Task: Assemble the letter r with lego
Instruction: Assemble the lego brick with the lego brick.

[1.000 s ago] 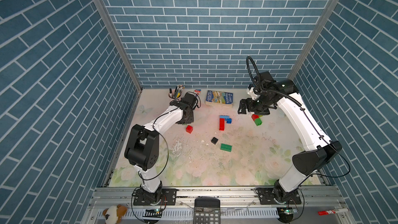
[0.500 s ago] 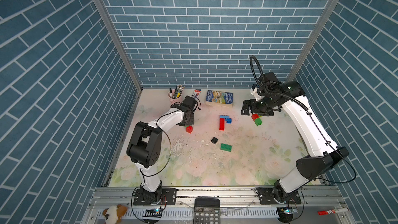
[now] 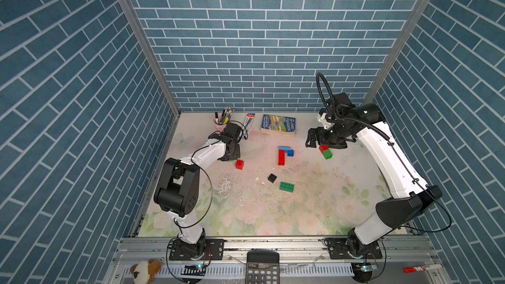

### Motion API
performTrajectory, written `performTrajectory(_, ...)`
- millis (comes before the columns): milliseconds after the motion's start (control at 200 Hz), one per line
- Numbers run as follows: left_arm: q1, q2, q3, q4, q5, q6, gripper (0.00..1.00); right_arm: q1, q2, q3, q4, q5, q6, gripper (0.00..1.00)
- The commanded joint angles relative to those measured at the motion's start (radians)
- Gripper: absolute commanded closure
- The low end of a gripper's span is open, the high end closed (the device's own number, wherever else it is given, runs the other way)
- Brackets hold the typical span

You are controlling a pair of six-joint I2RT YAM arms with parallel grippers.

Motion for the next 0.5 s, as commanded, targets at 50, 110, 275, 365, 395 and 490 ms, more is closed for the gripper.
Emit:
performTrajectory(50, 0.005, 0.002, -0.019, -0.005, 0.015, 0.016, 0.86, -0.004, -0.038, -0.008, -0.031, 0.007, 0.014, 0.03)
performTrajectory(110, 0.005, 0.0, -0.044, 0.013, 0.026, 0.003, 0.86, -0.004, -0.039, -0.007, -0.032, 0.008, 0.014, 0.03)
performTrajectory(275, 0.003, -0.009, -0.104, 0.057, 0.054, -0.026, 0.86, -0.004, -0.039, -0.004, -0.039, 0.011, 0.01, 0.03)
performTrajectory(365, -0.002, -0.015, -0.122, 0.074, 0.069, -0.044, 0.86, -0.004, -0.034, 0.006, -0.047, 0.01, 0.003, 0.03)
performTrajectory(395, -0.004, -0.019, -0.128, 0.083, 0.072, -0.051, 0.86, -0.004, -0.032, 0.012, -0.051, 0.011, 0.001, 0.03)
performTrajectory(490, -0.013, -0.026, -0.143, 0.114, 0.084, -0.063, 0.86, -0.005, -0.023, 0.028, -0.06, 0.014, -0.008, 0.03)
